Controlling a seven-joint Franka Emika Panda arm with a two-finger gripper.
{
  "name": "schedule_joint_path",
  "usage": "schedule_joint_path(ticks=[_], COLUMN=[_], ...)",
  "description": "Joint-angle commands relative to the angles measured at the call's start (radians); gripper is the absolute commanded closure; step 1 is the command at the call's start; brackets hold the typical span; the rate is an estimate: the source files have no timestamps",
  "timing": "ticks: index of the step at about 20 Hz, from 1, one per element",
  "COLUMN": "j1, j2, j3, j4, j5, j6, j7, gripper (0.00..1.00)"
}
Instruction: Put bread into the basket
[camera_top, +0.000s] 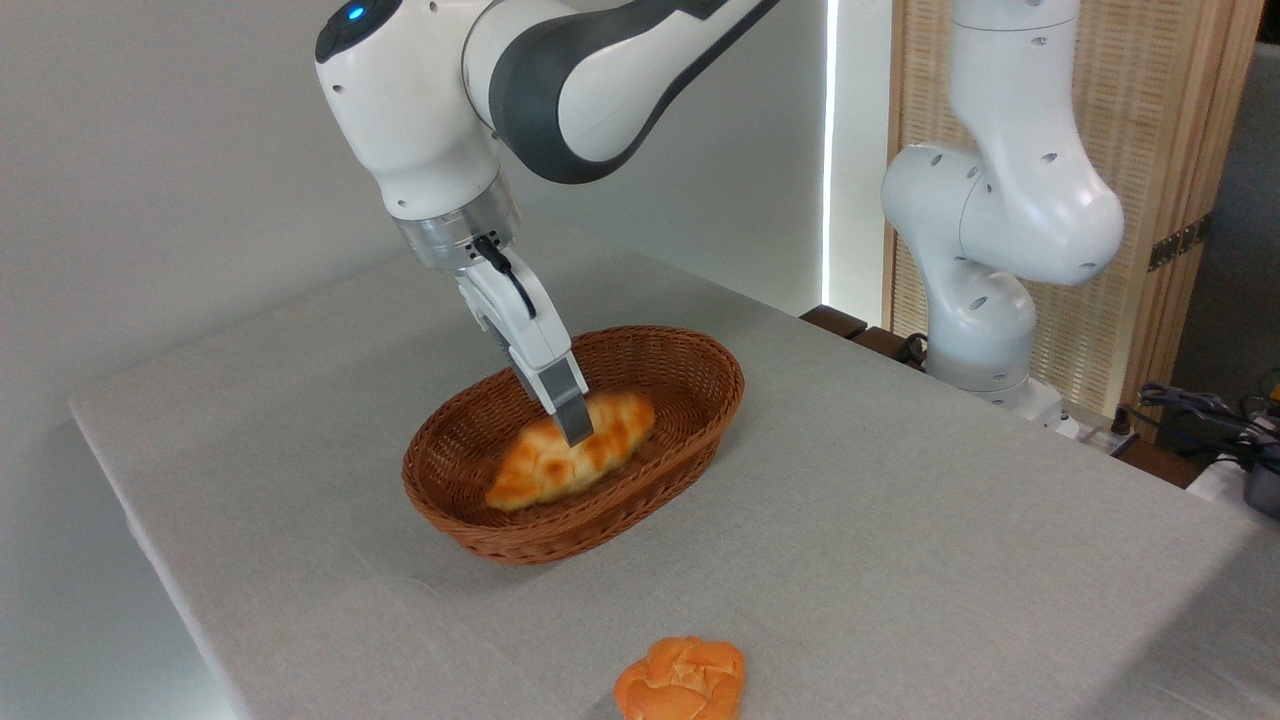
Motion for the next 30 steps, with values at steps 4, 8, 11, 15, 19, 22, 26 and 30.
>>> schedule_joint_path(ticks=[4, 8, 11, 15, 19, 22, 26, 30], j1=[-0.003, 0.009, 0.012, 0.020, 0.020, 0.020, 0.020, 0.020], j2=[-0.029, -0.097, -0.086, -0.059, -0.025, -0.008, -0.006, -0.006], j3=[0.021, 0.112, 0.132, 0.133, 0.134, 0.134, 0.125, 0.123], j4=[0.043, 0.140, 0.242, 0.278, 0.330, 0.352, 0.350, 0.349], j5=[-0.065, -0.065, -0.061, -0.055, -0.050, -0.033, 0.037, 0.065], j6=[-0.015, -0.018, -0.023, -0.021, -0.093, -0.116, -0.118, -0.113], j7=[-0.004, -0.003, -0.045, -0.070, -0.069, -0.067, -0.090, -0.096], gripper=[0.00, 0.00, 0.00, 0.00, 0.00, 0.00, 0.00, 0.00])
